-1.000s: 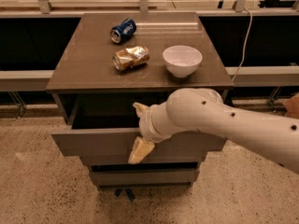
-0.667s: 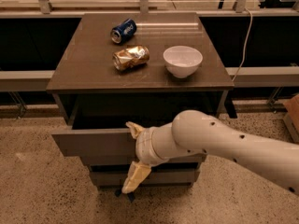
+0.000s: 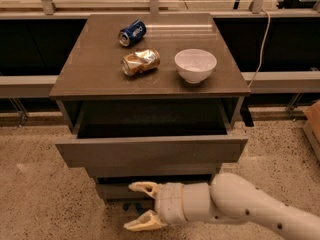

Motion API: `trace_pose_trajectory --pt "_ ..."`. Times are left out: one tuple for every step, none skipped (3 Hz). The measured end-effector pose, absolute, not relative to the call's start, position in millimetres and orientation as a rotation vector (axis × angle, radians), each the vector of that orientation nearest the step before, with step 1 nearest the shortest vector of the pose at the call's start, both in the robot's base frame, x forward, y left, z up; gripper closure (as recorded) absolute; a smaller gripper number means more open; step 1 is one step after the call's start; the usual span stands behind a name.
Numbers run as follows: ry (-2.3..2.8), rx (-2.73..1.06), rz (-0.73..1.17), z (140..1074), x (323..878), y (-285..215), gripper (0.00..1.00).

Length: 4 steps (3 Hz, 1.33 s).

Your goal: Close top drawer

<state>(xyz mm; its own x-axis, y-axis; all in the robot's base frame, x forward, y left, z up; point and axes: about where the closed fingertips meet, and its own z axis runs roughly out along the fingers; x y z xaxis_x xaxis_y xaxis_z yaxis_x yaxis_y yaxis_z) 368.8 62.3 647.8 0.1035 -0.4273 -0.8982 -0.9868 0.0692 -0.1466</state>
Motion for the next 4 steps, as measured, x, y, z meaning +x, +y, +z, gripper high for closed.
trace_pose_trajectory --pt "1.494 -1.313 0.852 607 381 25 0.62" --pt "1.483 -1.228 0.926 574 409 30 0.85" --pt "1.415 -1.214 0.959 574 458 51 1.00" --pt "1.415 -1.214 0.959 574 458 51 1.00"
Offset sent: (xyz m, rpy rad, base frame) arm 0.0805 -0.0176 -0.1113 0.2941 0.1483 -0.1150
